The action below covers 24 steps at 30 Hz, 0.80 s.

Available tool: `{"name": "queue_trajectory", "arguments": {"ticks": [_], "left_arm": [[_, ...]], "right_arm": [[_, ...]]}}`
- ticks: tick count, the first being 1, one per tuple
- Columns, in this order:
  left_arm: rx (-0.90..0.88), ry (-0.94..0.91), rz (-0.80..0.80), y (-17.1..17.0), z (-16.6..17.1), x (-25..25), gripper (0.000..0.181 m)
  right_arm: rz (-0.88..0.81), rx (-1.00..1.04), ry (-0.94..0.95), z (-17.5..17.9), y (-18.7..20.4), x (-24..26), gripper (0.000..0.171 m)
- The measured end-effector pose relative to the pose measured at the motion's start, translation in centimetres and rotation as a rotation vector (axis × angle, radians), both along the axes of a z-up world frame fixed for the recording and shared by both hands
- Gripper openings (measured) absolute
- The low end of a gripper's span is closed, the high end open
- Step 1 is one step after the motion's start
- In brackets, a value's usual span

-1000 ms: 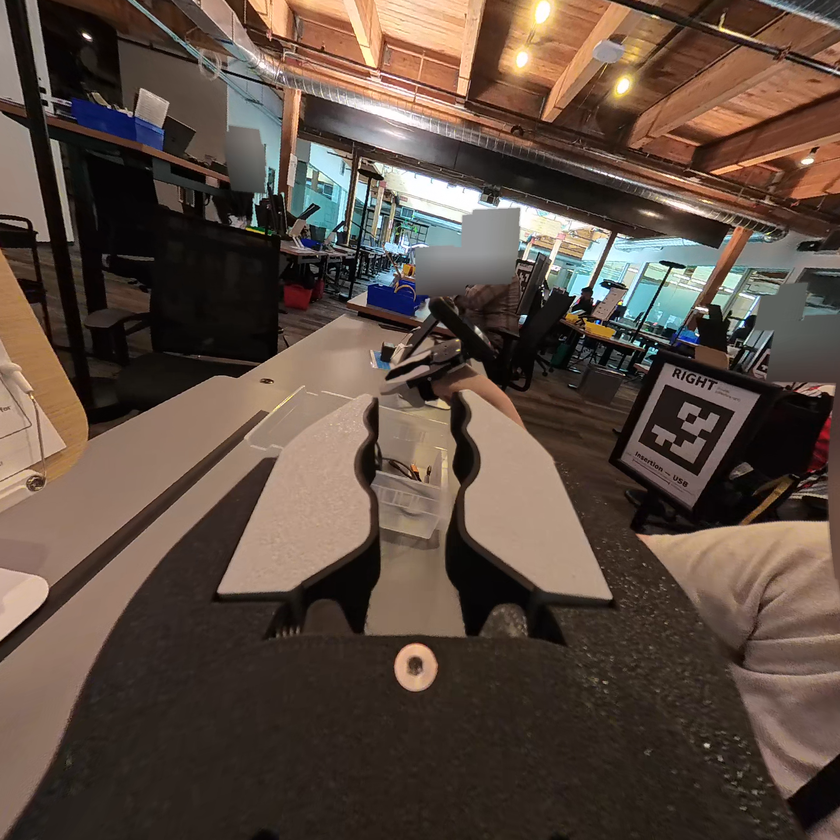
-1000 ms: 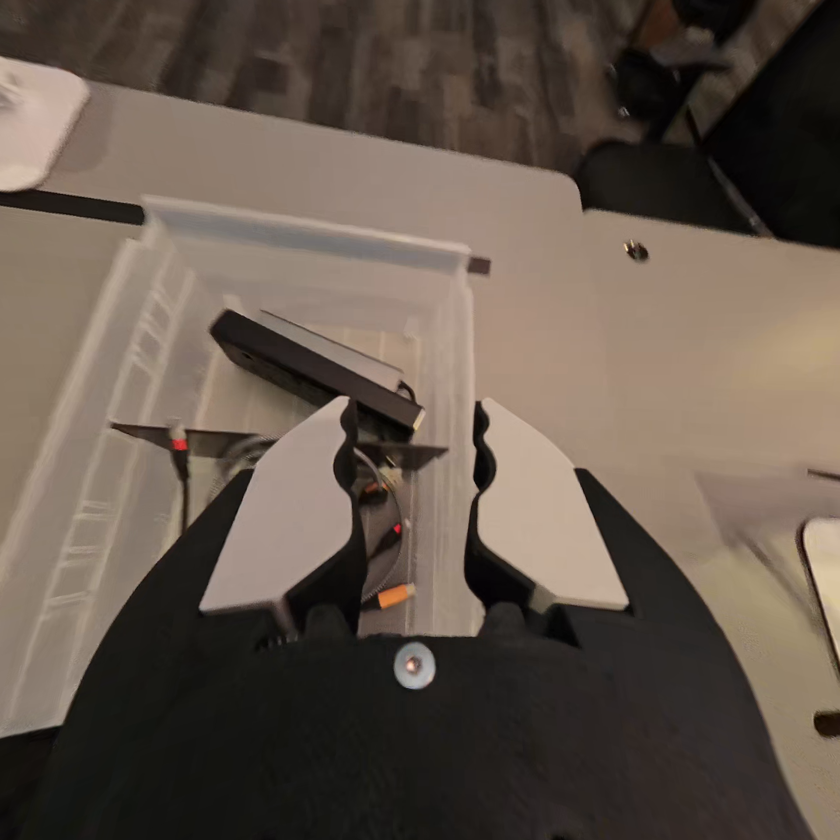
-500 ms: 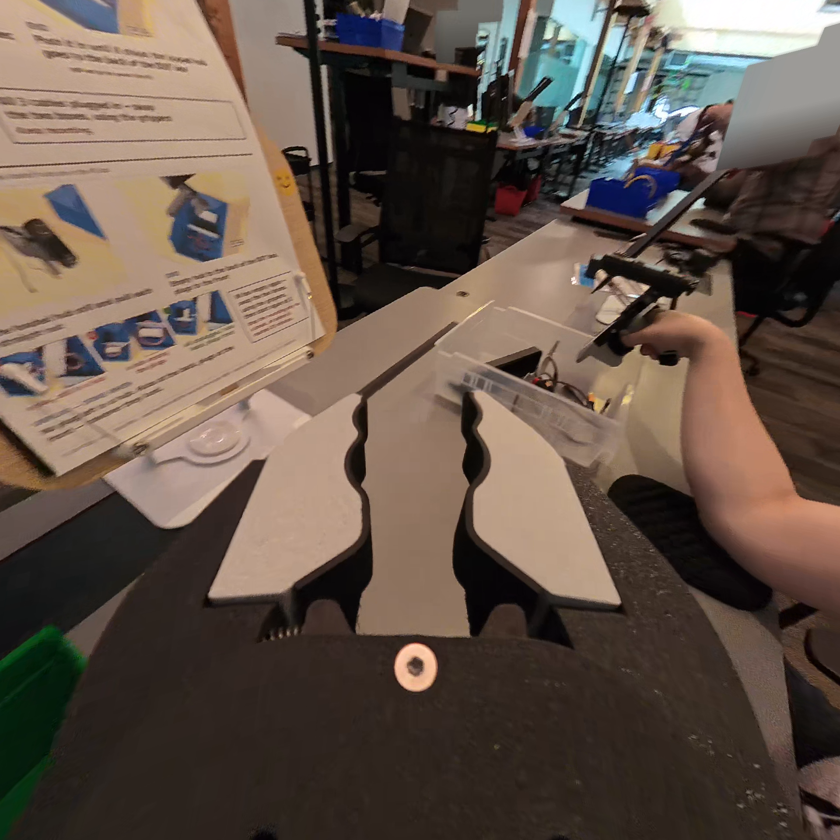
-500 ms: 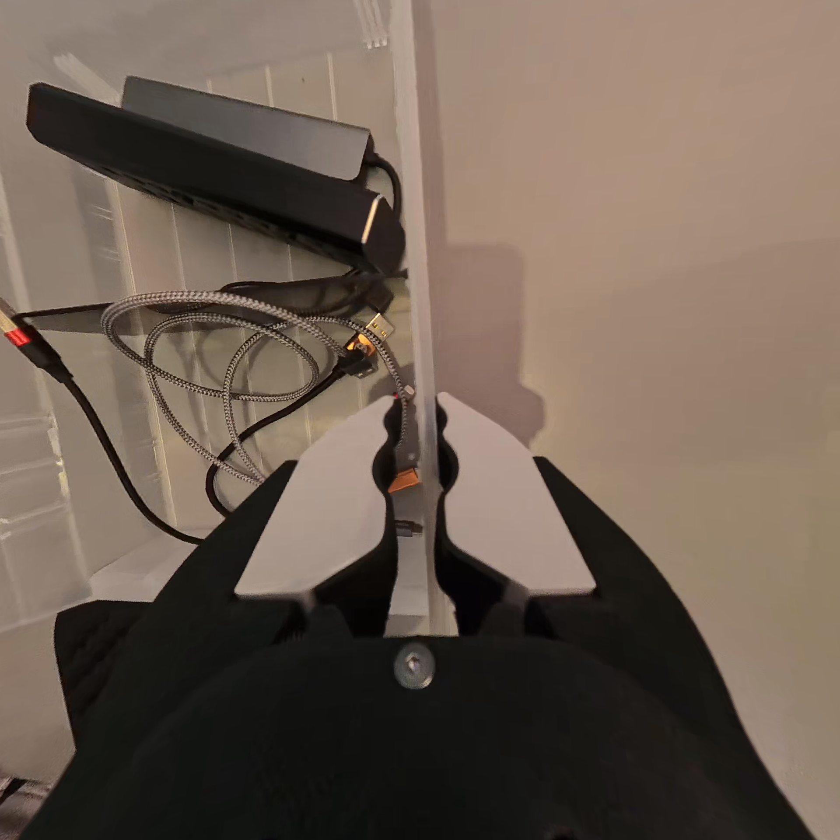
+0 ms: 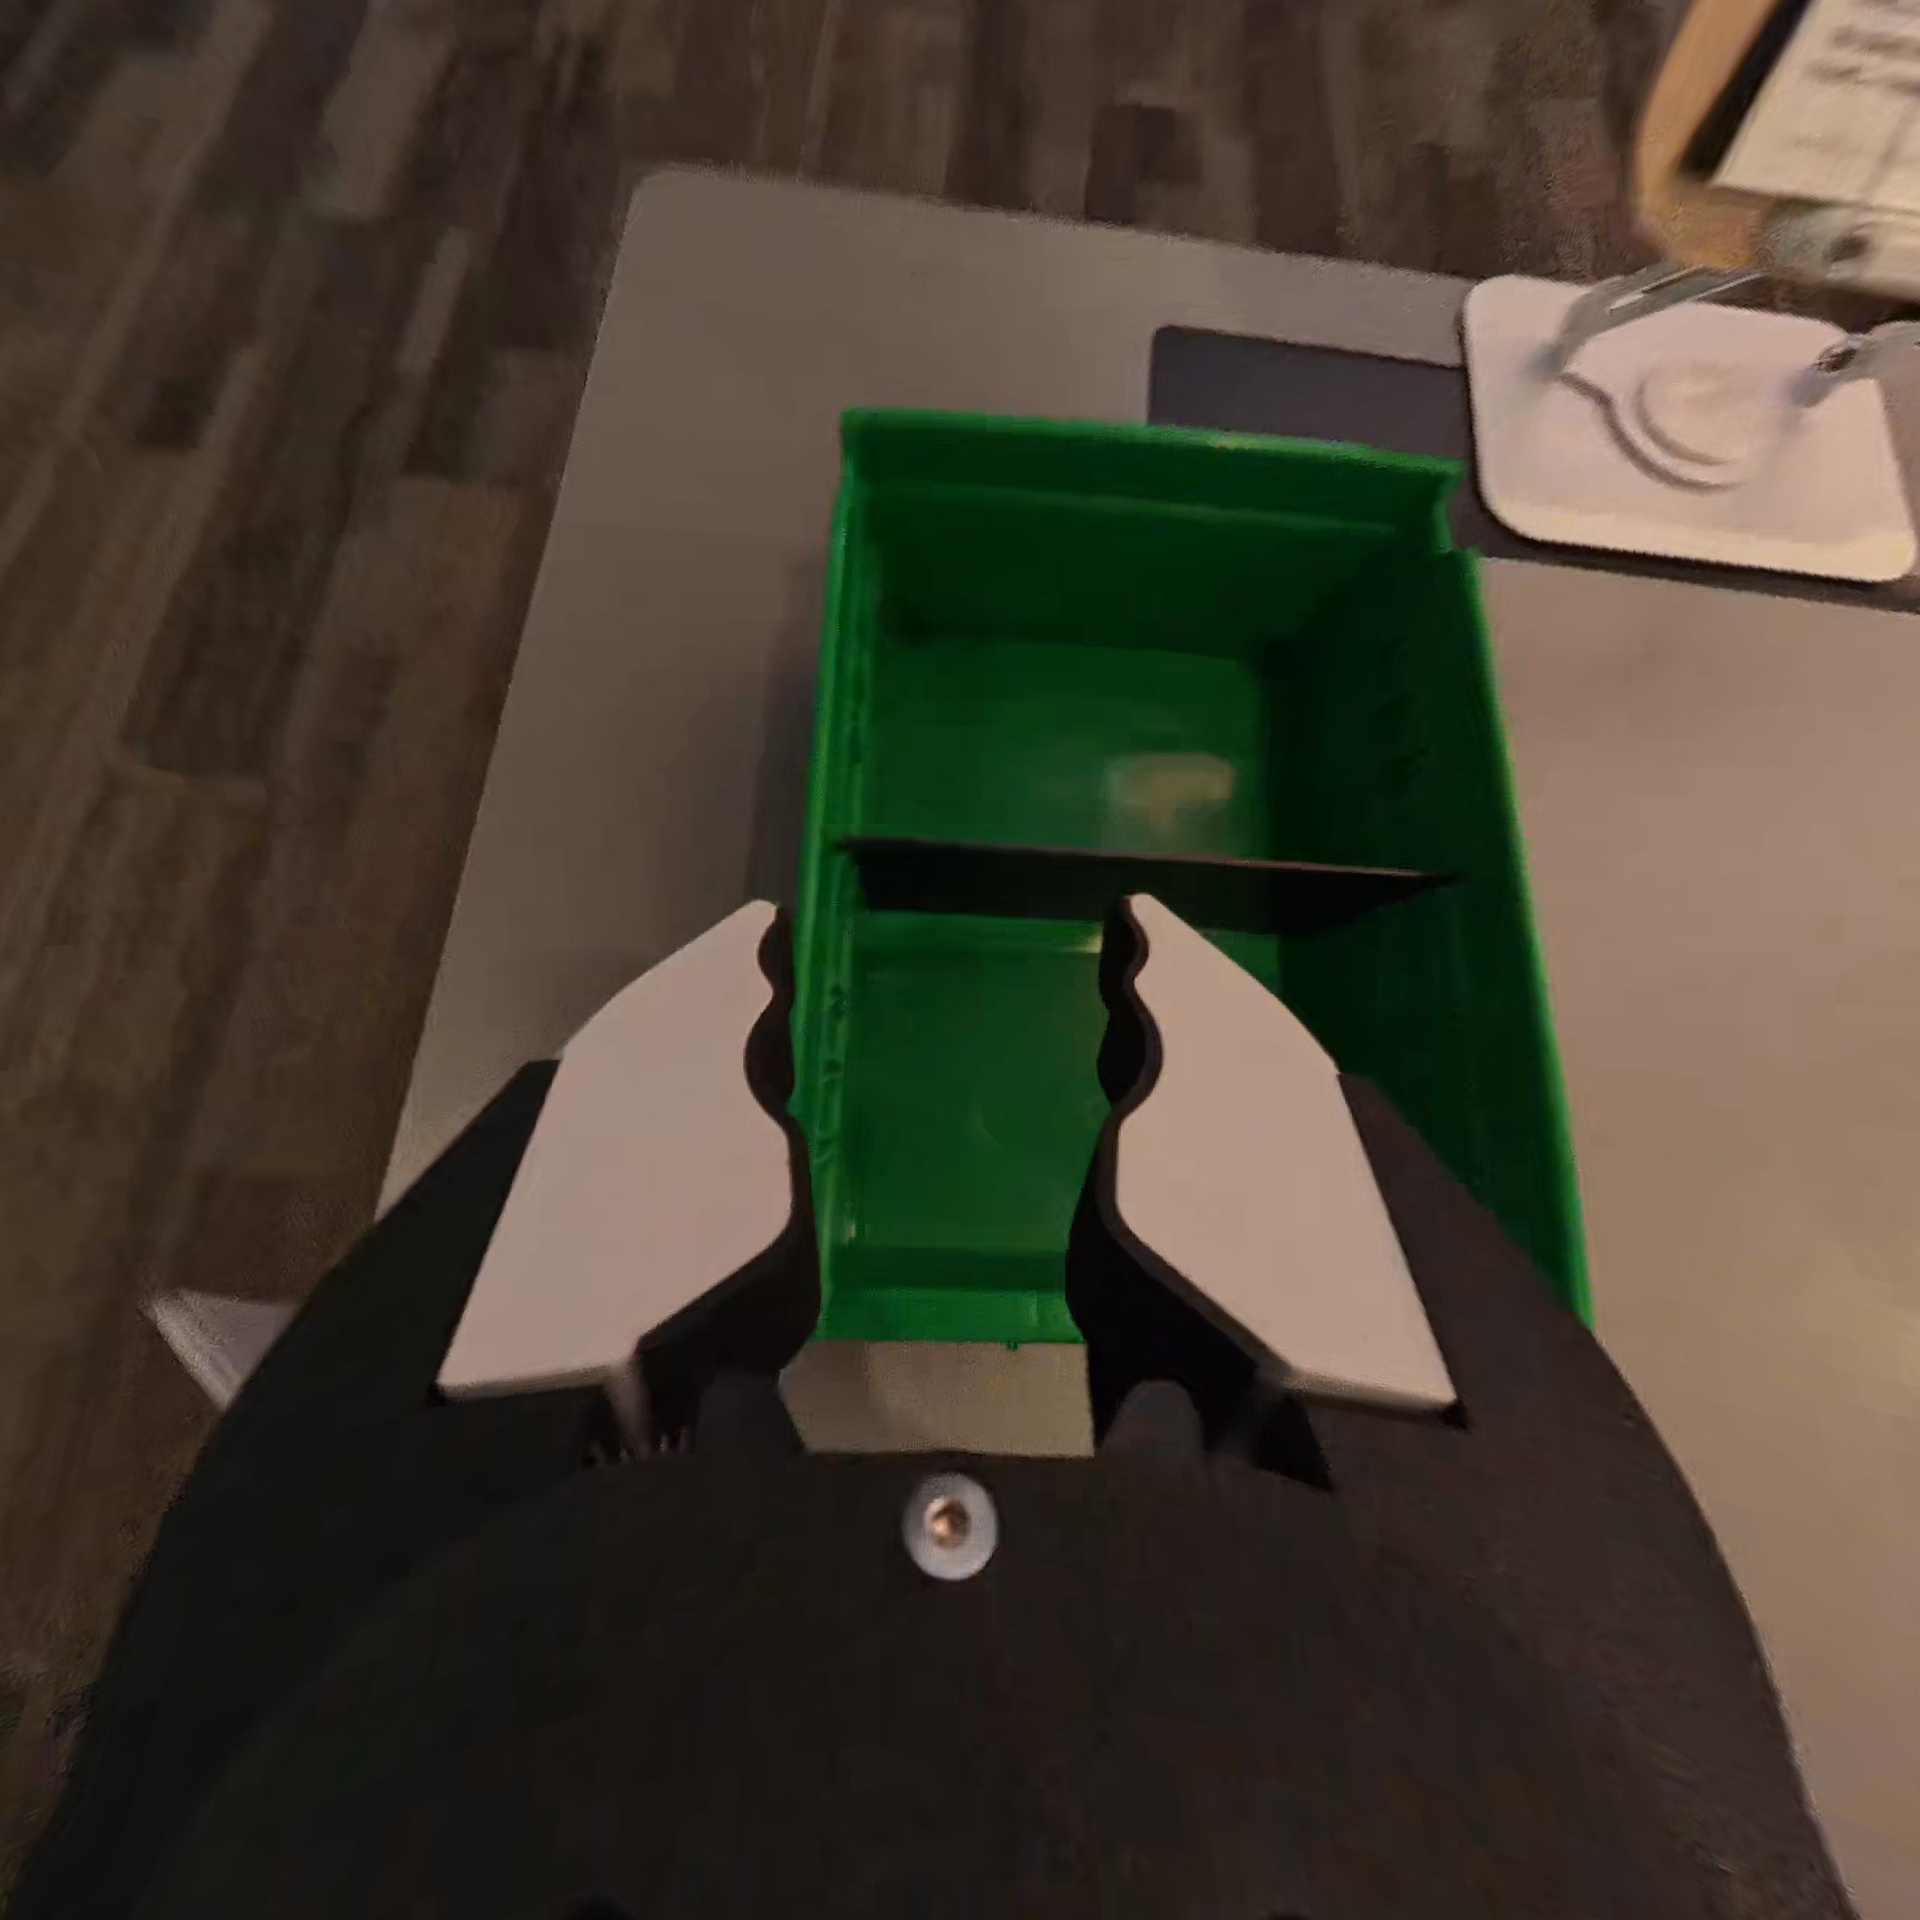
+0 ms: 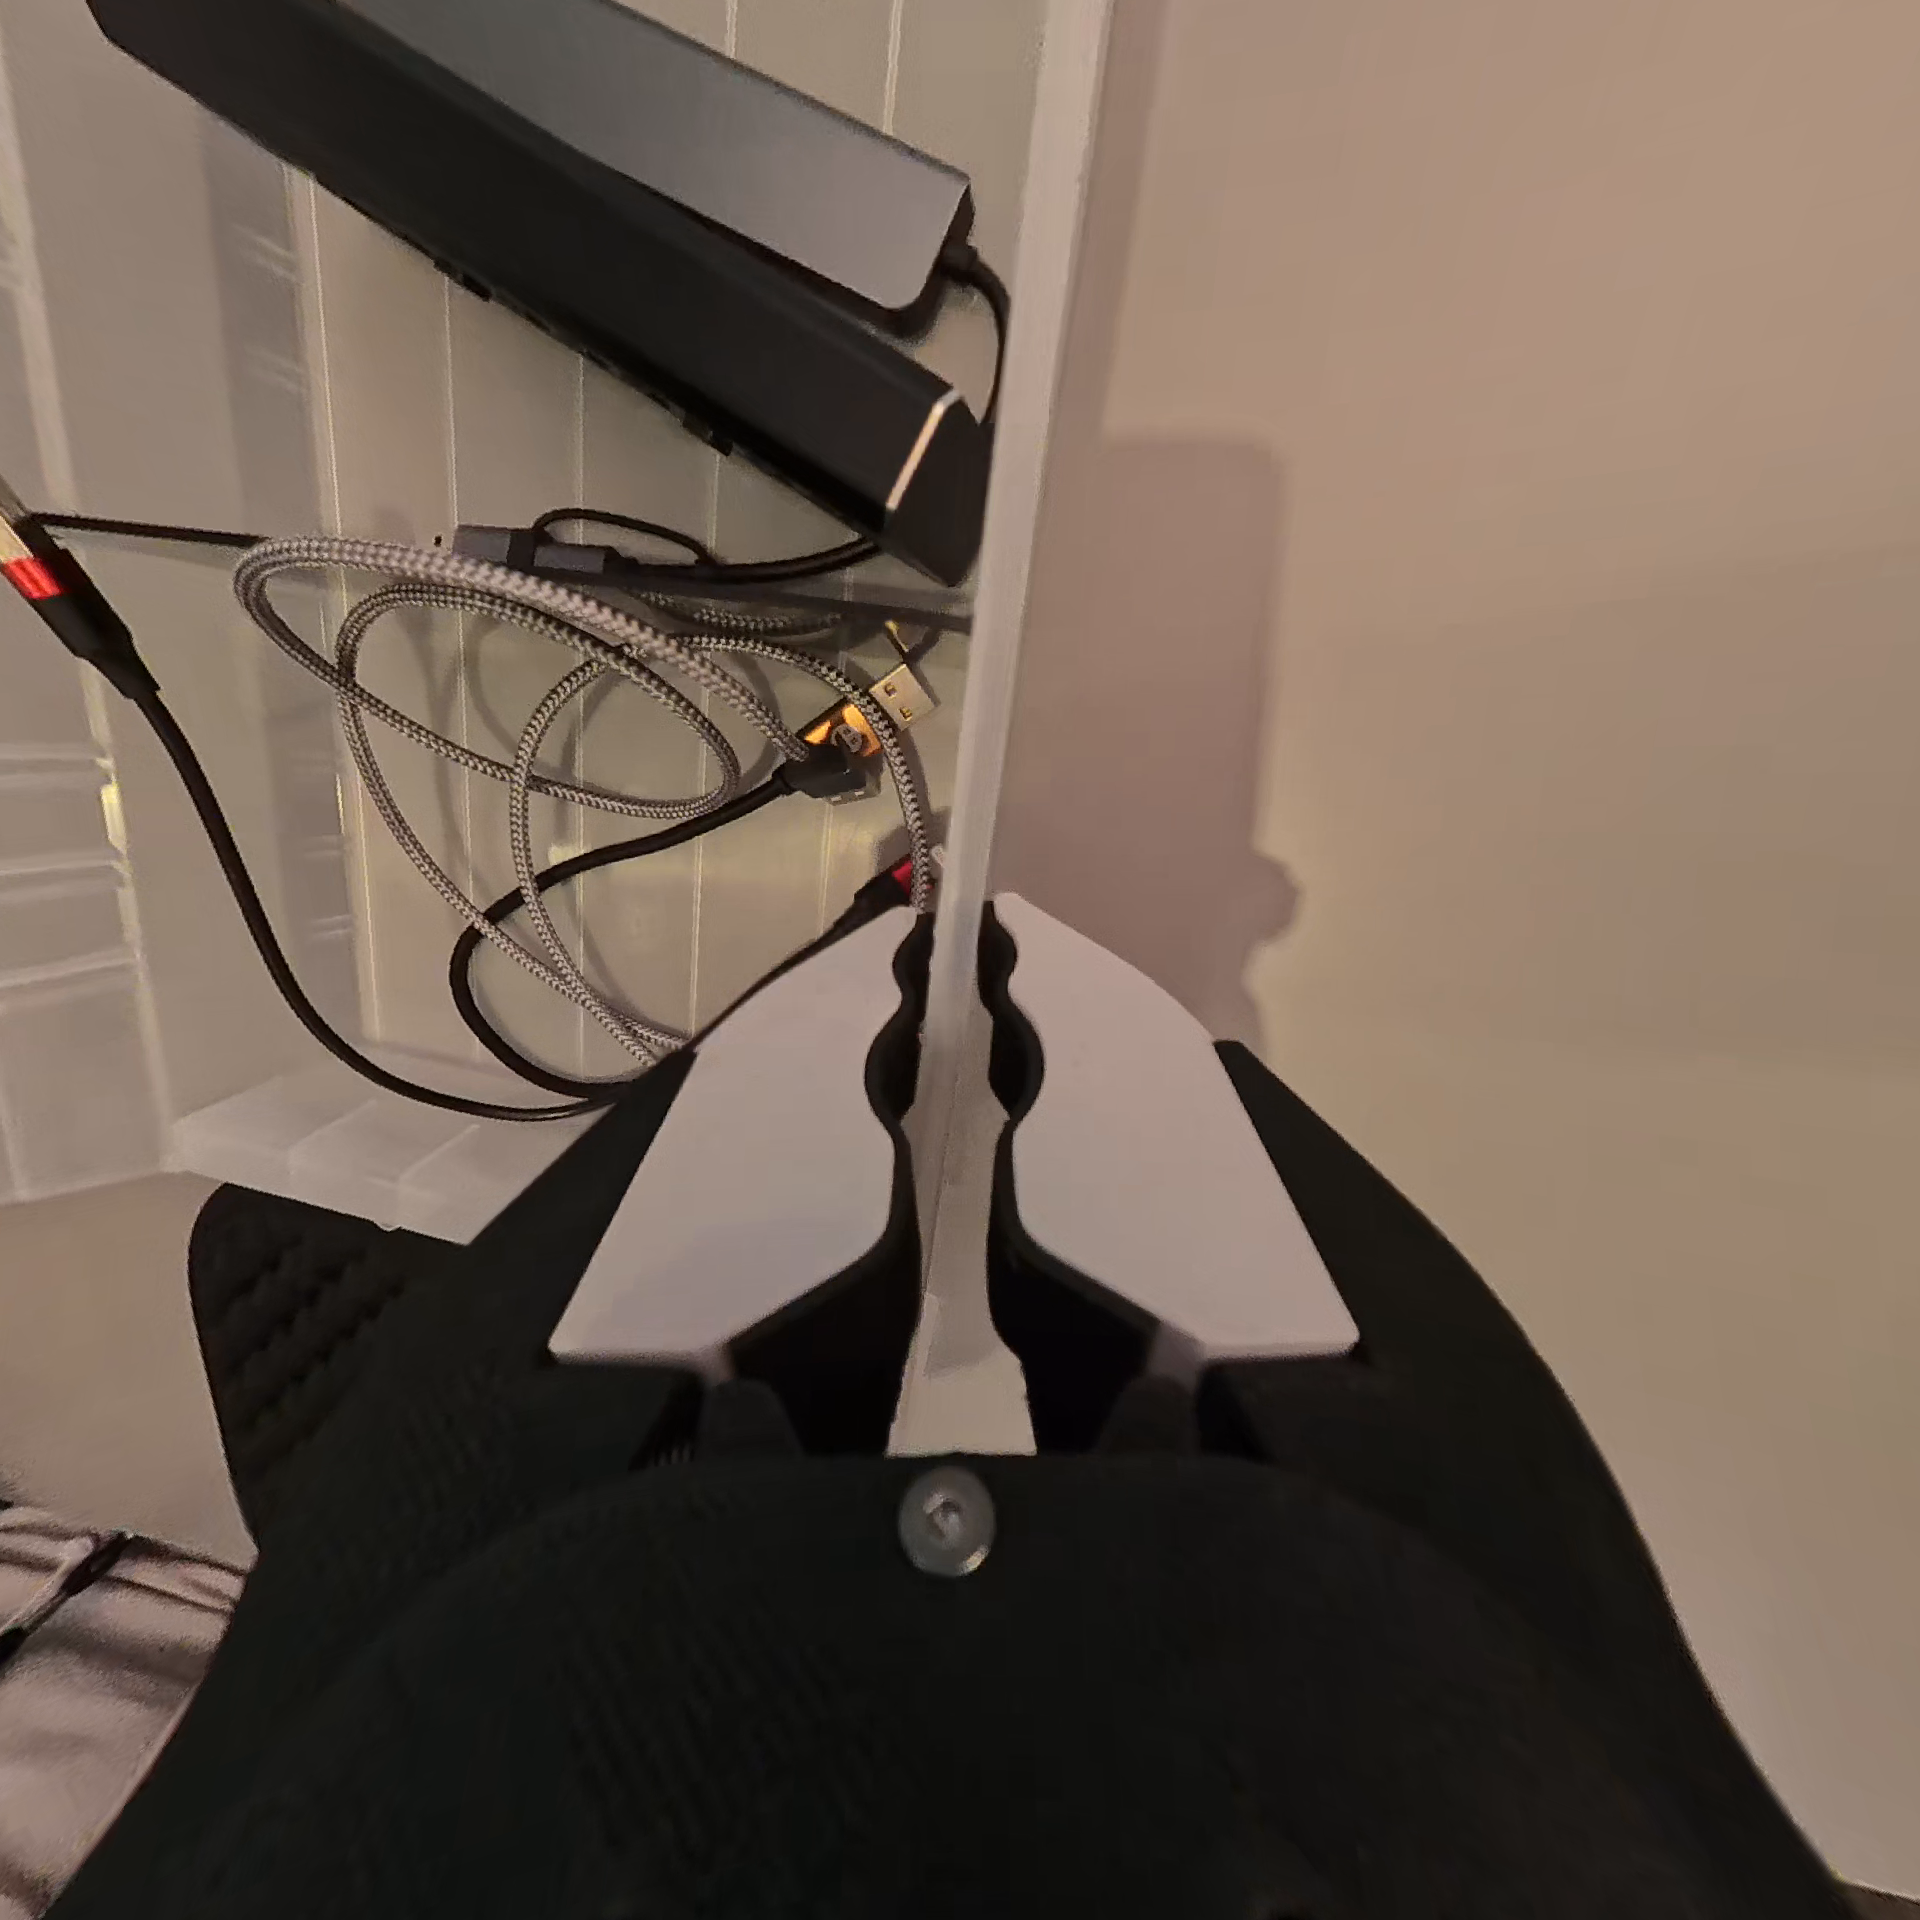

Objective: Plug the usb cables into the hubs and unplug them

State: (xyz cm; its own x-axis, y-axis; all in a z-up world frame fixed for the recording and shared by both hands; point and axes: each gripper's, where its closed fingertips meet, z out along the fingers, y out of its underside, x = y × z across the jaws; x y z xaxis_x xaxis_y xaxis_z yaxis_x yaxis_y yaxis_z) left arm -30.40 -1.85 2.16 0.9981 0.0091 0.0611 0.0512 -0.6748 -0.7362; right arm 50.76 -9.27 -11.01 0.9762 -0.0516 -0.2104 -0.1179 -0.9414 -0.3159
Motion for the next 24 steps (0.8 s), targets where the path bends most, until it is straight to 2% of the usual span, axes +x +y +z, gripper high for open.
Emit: {"name": "queue_trajectory", "arguments": {"ticks": [4, 10, 12, 15, 17, 24], "left_arm": [[-0.182, -0.117, 0.068, -0.8, -5.1, -3.2, 0.058], [-0.41, -0.222, 0.005, -0.4, -11.1, -3.1, 0.057], [-0.479, -0.222, -0.011, -0.6, -12.5, -3.0, 0.047], [-0.557, -0.27, -0.058, -0.9, -13.6, -1.9, 0.017], [-0.584, -0.201, -0.053, -1.0, -13.9, -2.2, 0.009], [-0.716, -0.031, -0.231, -1.8, -14.0, 1.9, 0.01]], "right_arm": [[0.03, -0.028, -0.029, 0.0, -0.2, -0.6, 0.009], [0.094, -0.088, -0.1, -0.1, -0.2, -1.8, 0.008], [0.102, -0.104, -0.108, -0.1, 0.0, -2.4, 0.008], [0.123, -0.104, -0.106, -0.1, 0.5, -3.4, 0.008], [0.143, -0.108, -0.108, -0.1, 0.7, -4.1, 0.008], [0.226, -0.152, -0.123, -0.1, 1.9, -7.4, 0.008]]}}
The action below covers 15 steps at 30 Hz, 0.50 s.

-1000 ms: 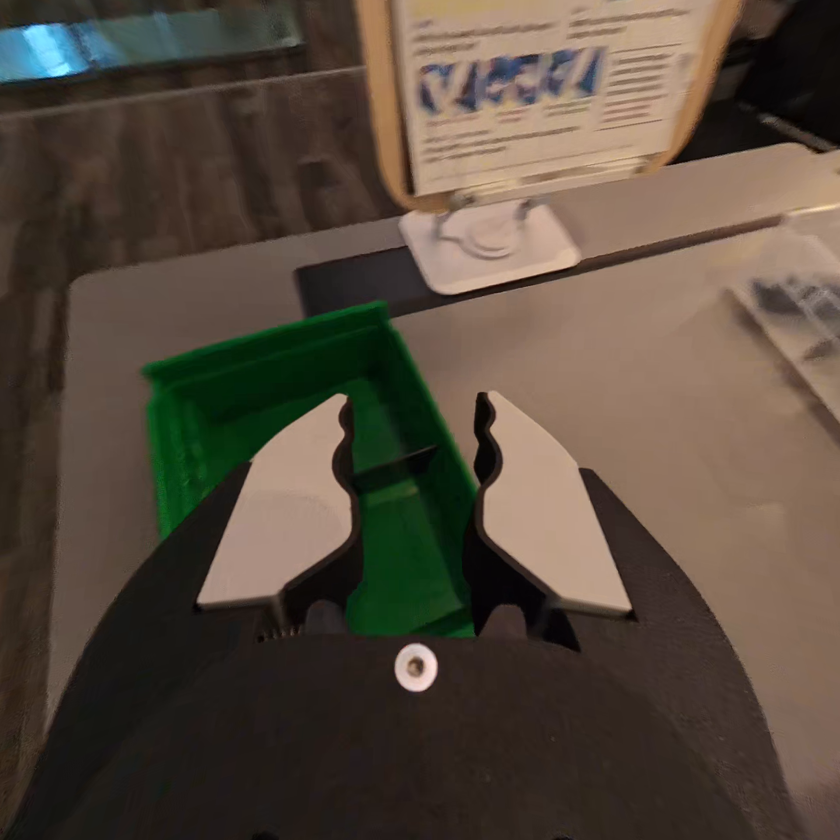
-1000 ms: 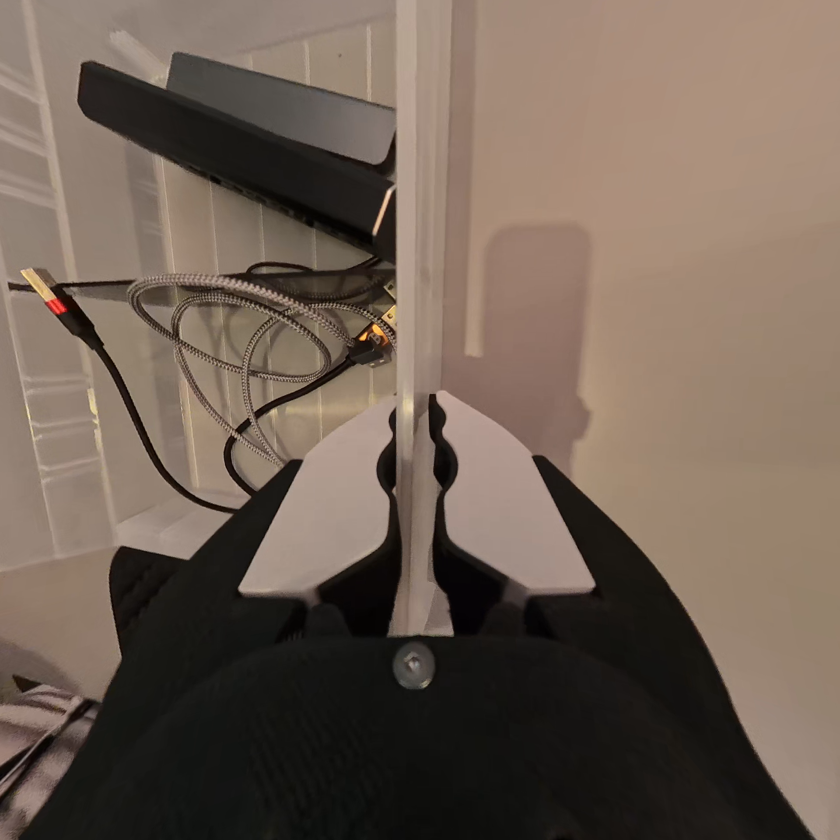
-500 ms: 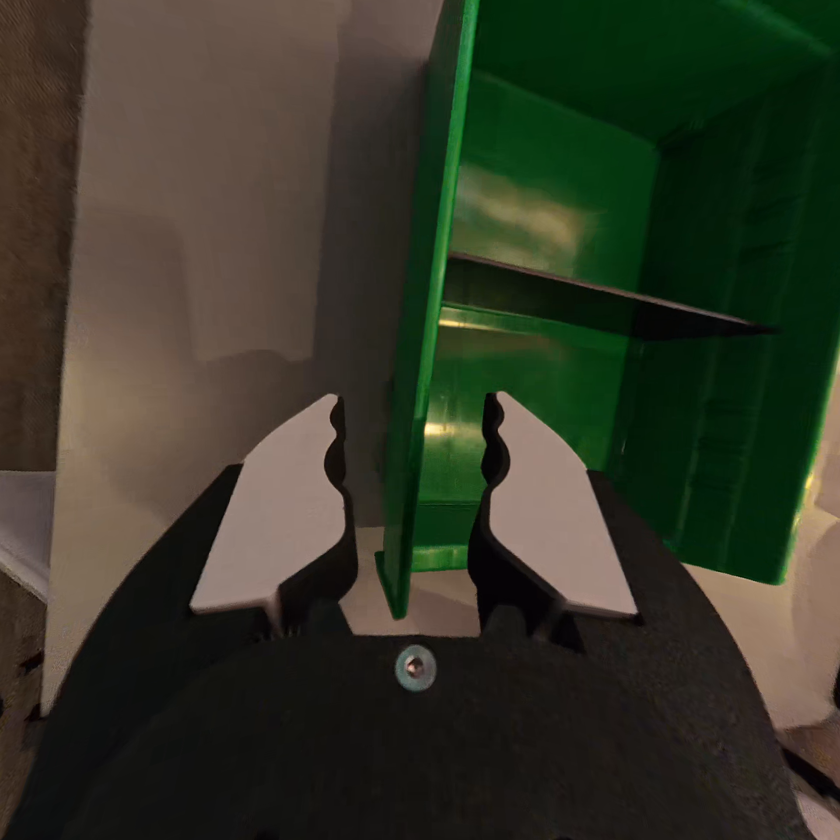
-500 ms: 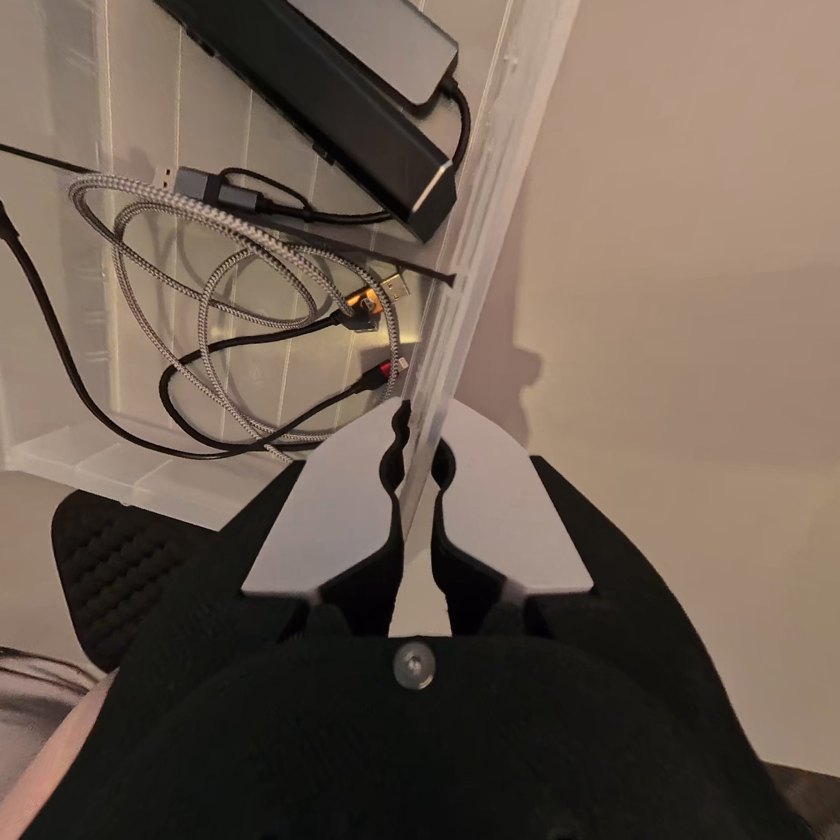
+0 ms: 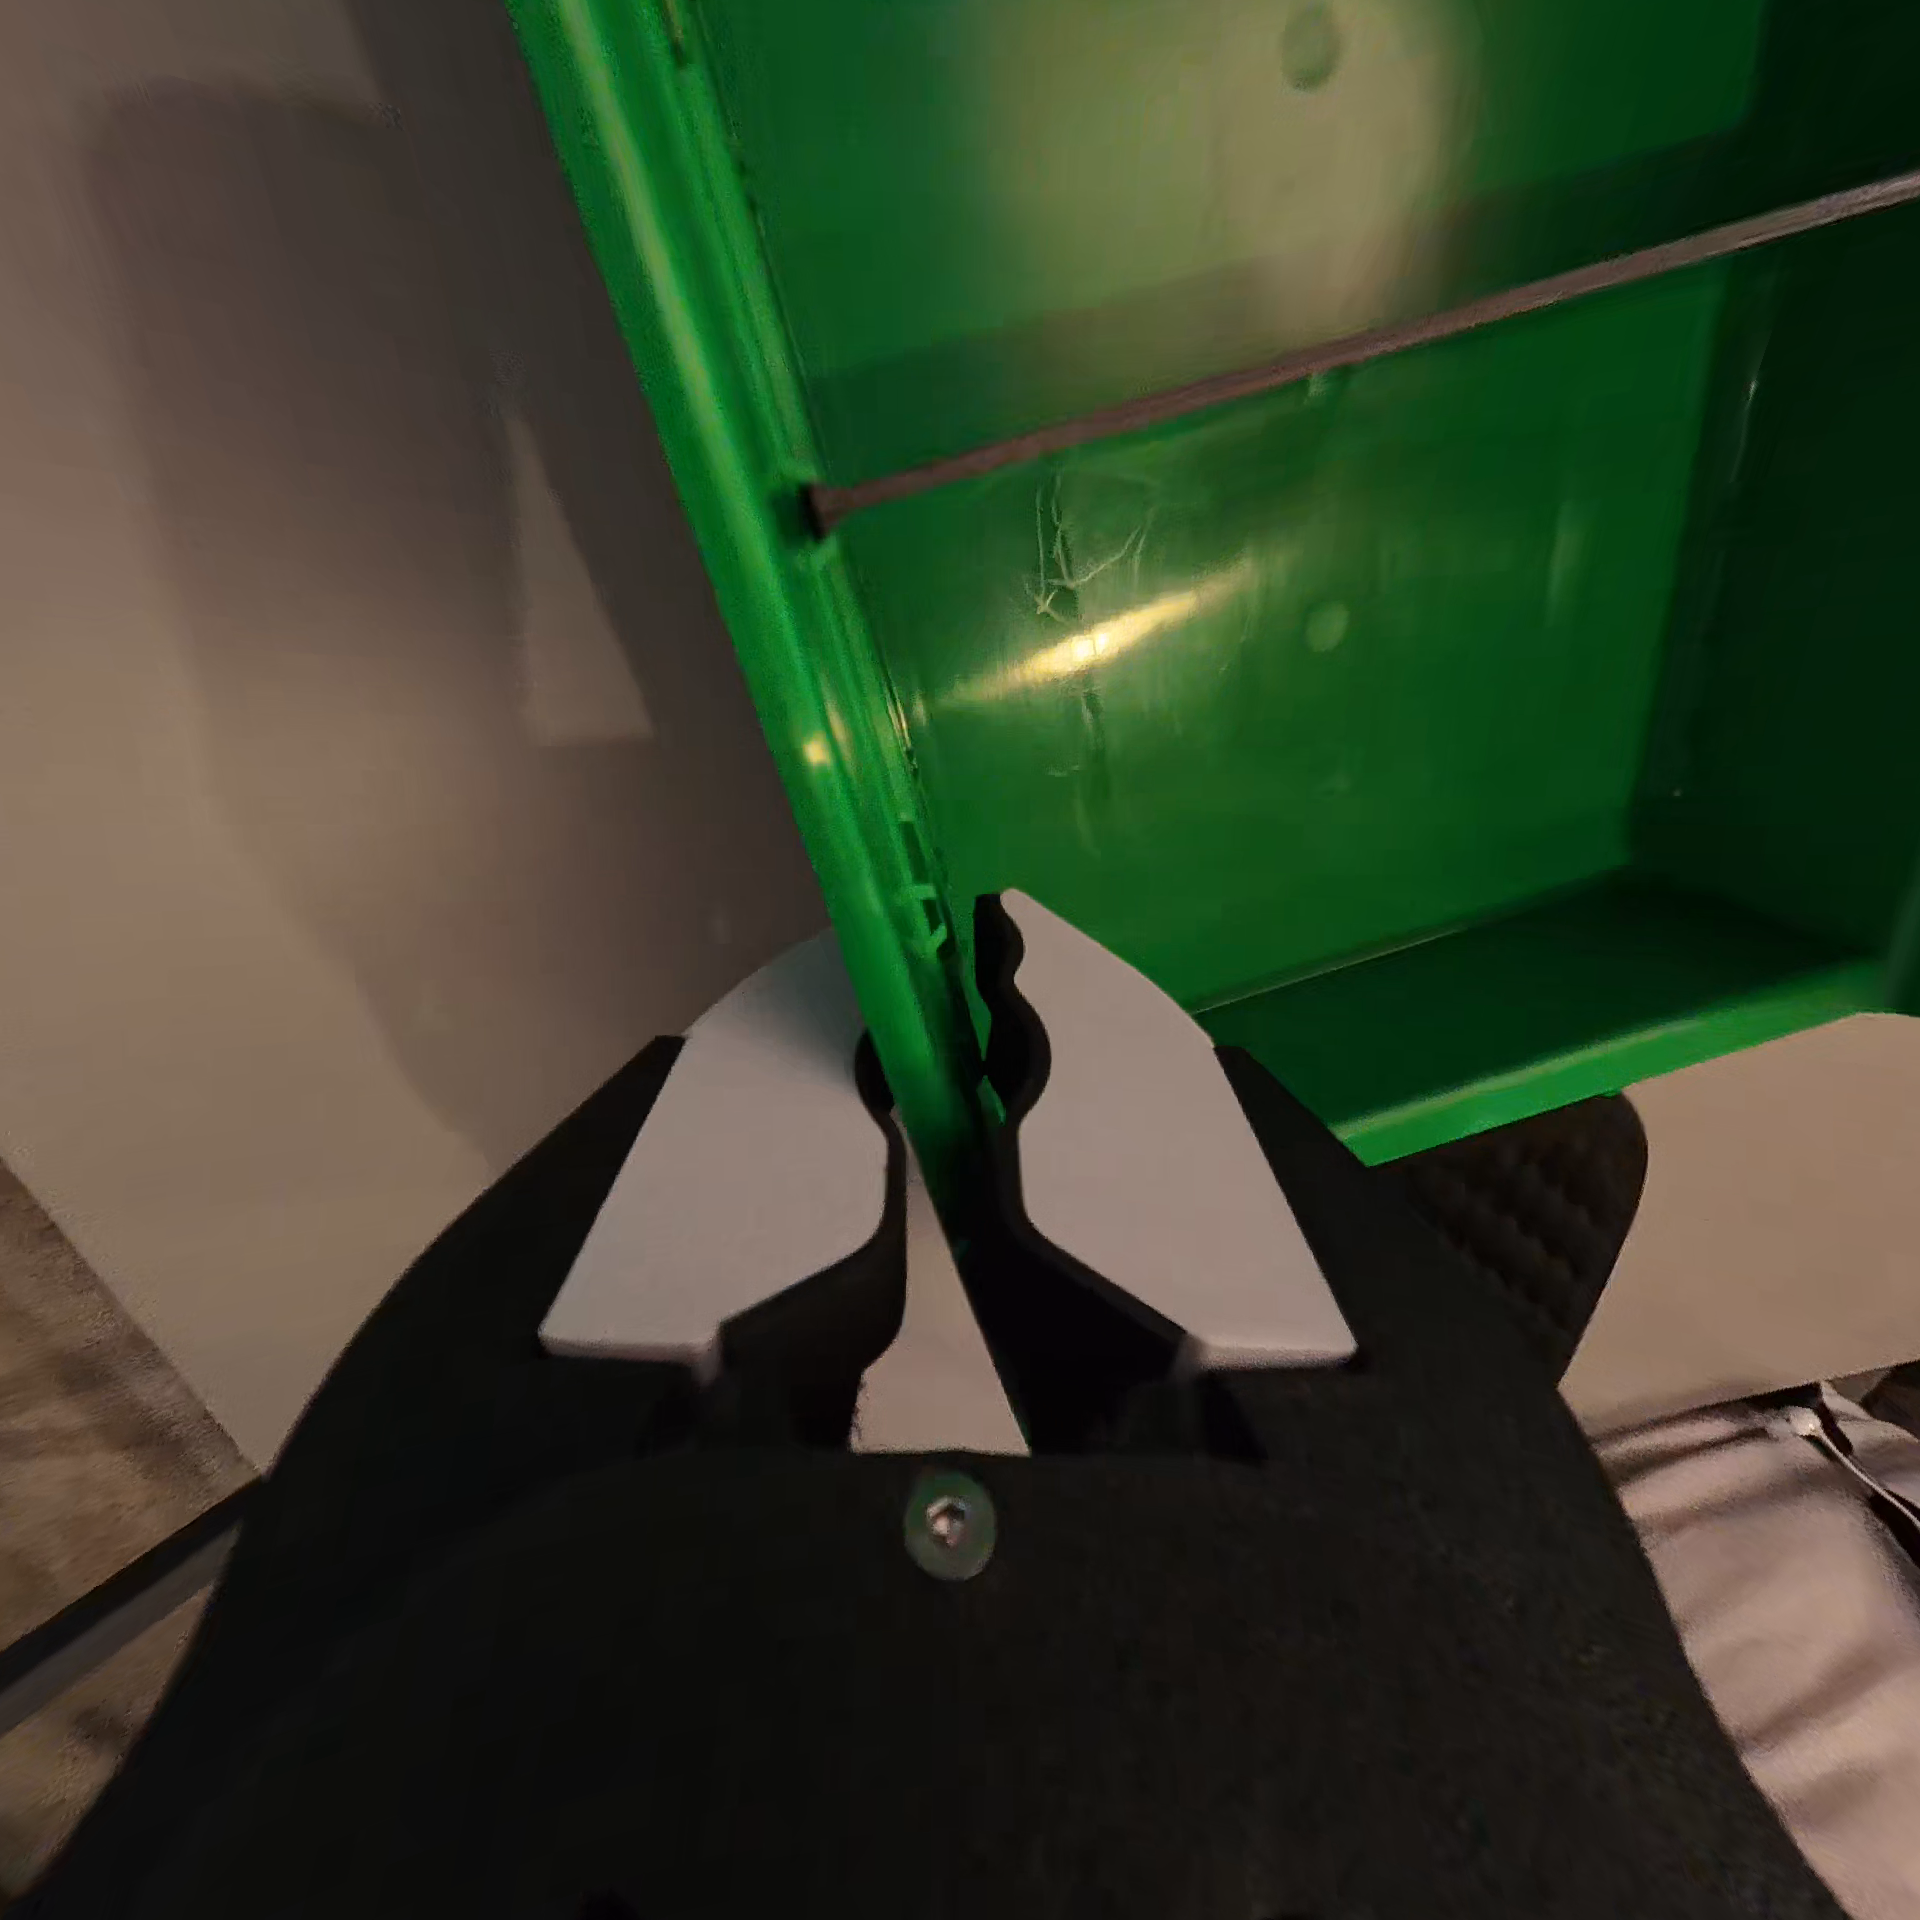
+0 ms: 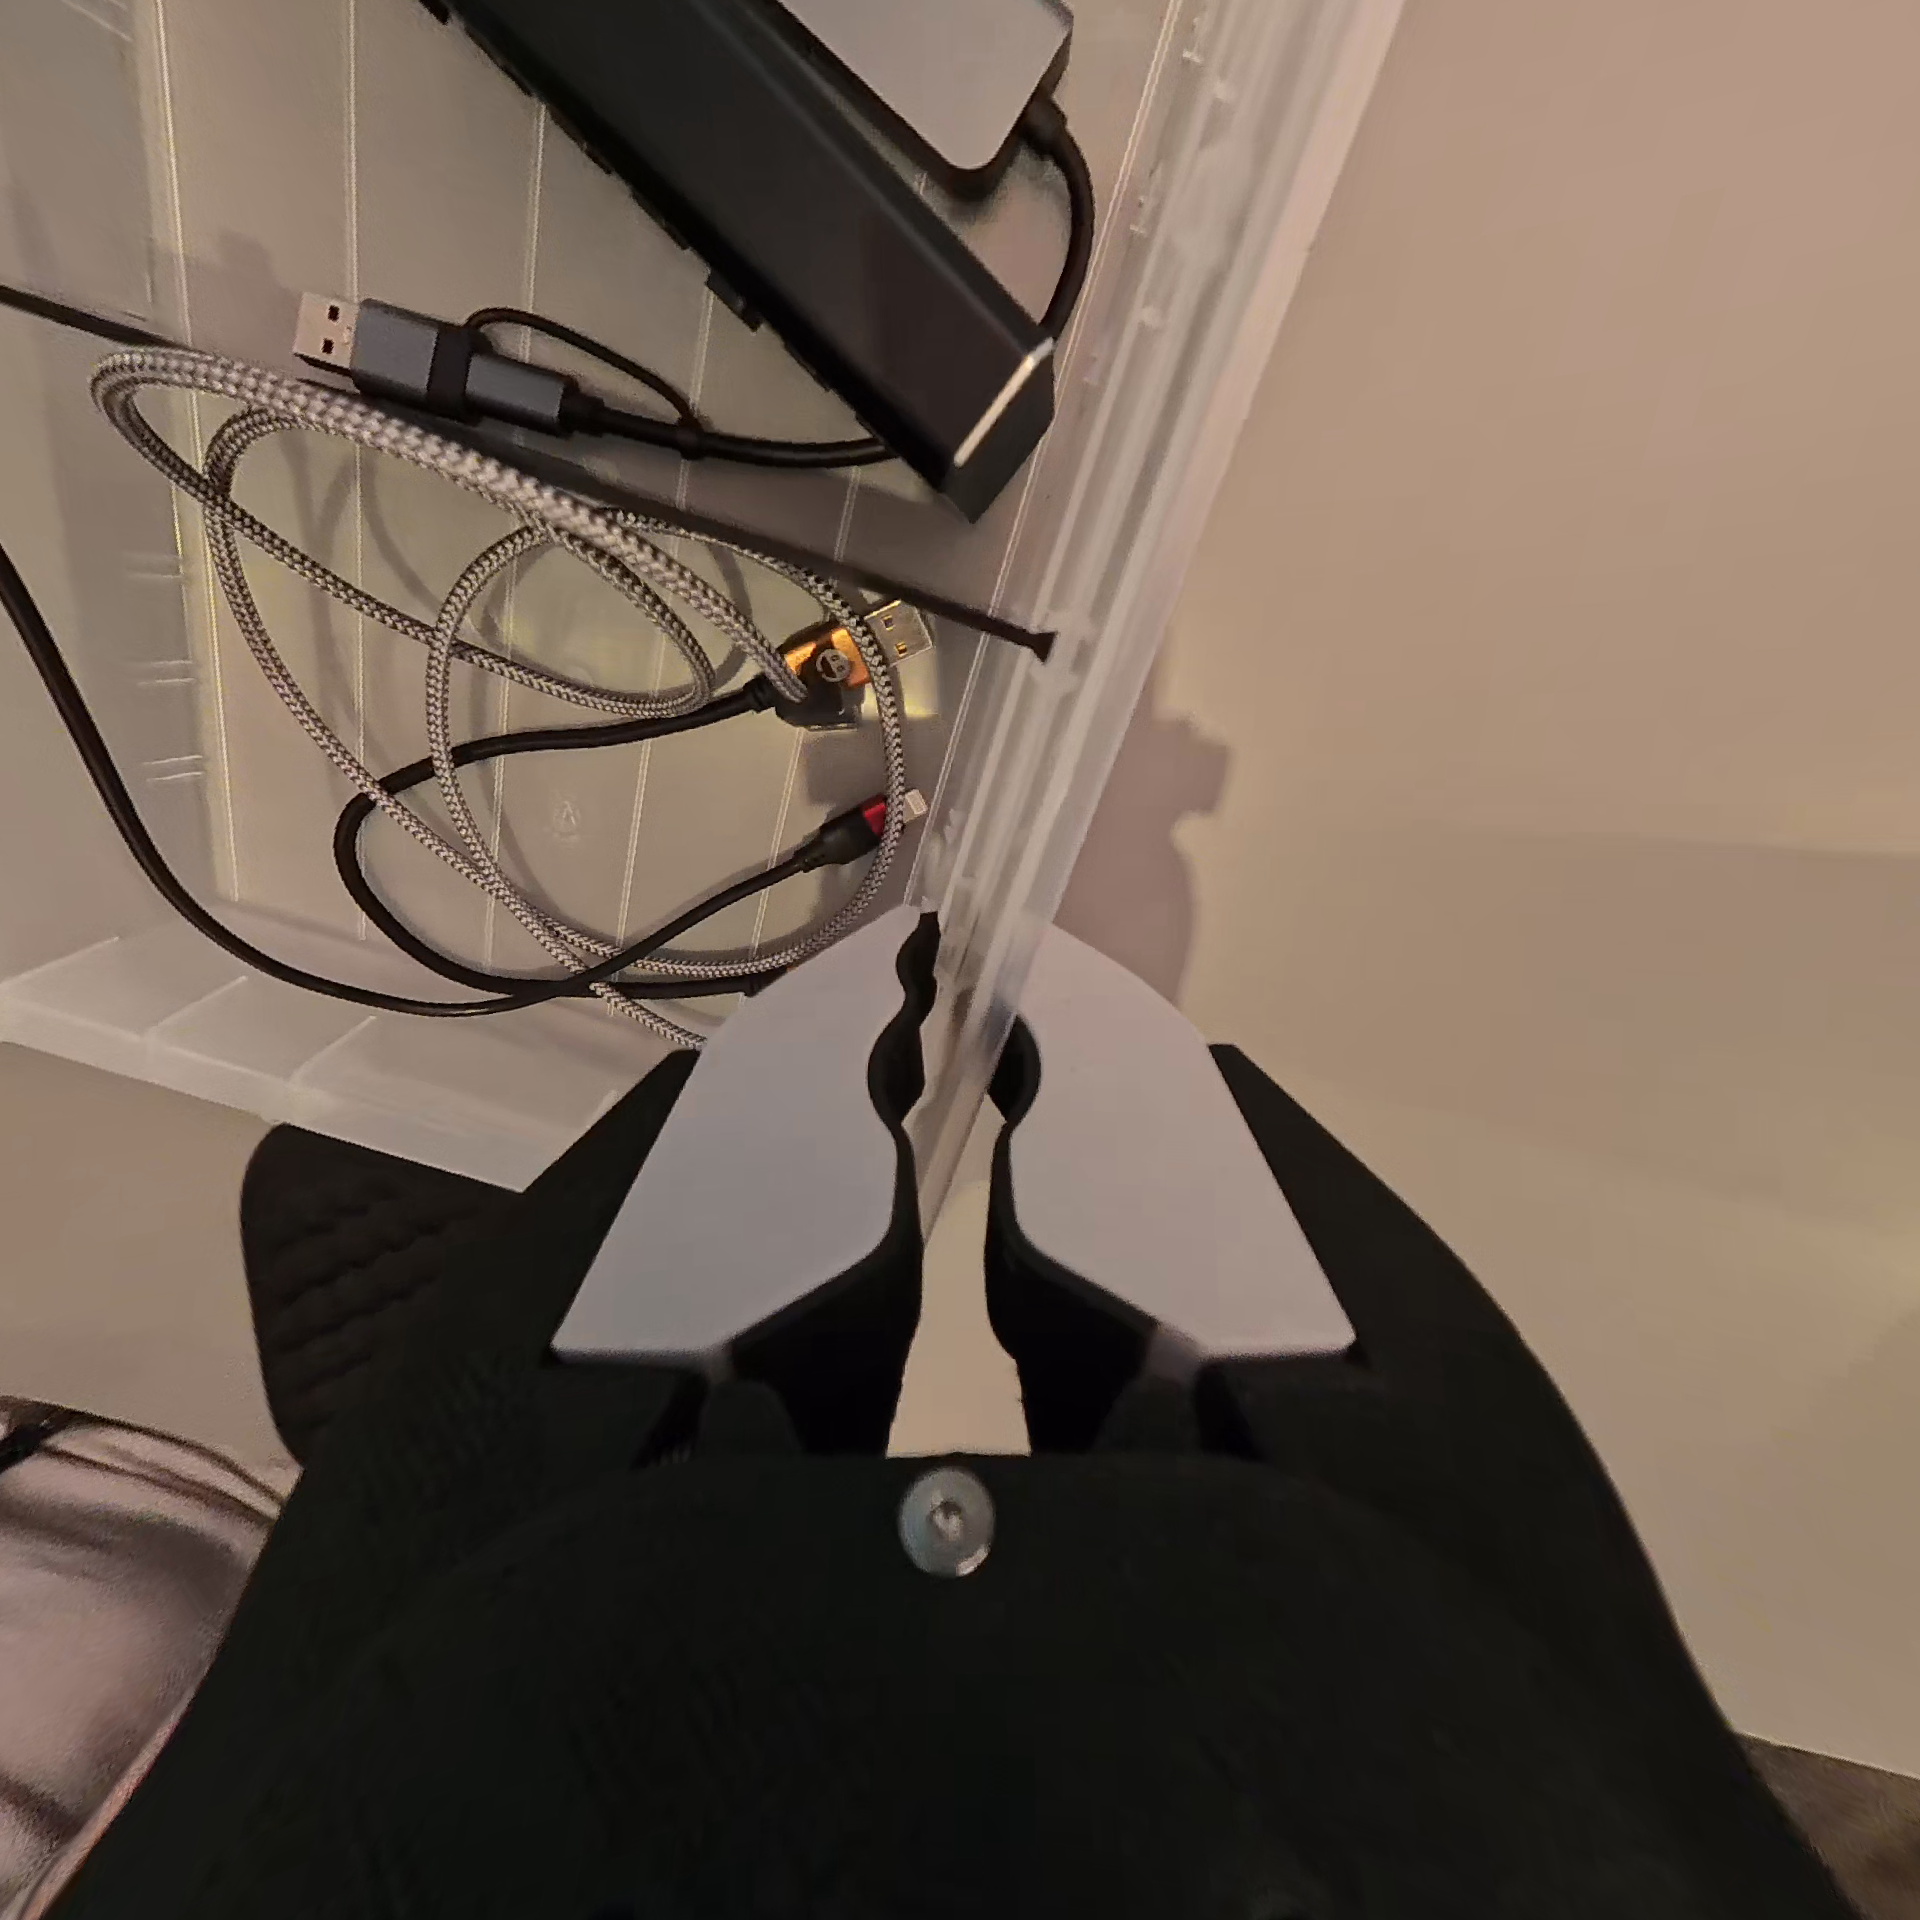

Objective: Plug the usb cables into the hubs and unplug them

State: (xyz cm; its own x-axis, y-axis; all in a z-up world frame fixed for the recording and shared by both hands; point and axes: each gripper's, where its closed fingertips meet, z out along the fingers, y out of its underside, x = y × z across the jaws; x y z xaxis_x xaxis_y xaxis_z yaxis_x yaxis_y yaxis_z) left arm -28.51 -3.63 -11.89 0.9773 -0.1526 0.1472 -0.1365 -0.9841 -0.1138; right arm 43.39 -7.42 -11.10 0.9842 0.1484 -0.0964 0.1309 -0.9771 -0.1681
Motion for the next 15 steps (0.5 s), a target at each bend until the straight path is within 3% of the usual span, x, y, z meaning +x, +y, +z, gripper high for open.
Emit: {"name": "queue_trajectory", "arguments": {"ticks": [15], "left_arm": [[-0.172, 0.037, -0.212, -0.5, 0.1, 11.4, 0.018]], "right_arm": [[0.098, -0.088, -0.042, -0.3, 1.7, -6.9, 0.008]]}}
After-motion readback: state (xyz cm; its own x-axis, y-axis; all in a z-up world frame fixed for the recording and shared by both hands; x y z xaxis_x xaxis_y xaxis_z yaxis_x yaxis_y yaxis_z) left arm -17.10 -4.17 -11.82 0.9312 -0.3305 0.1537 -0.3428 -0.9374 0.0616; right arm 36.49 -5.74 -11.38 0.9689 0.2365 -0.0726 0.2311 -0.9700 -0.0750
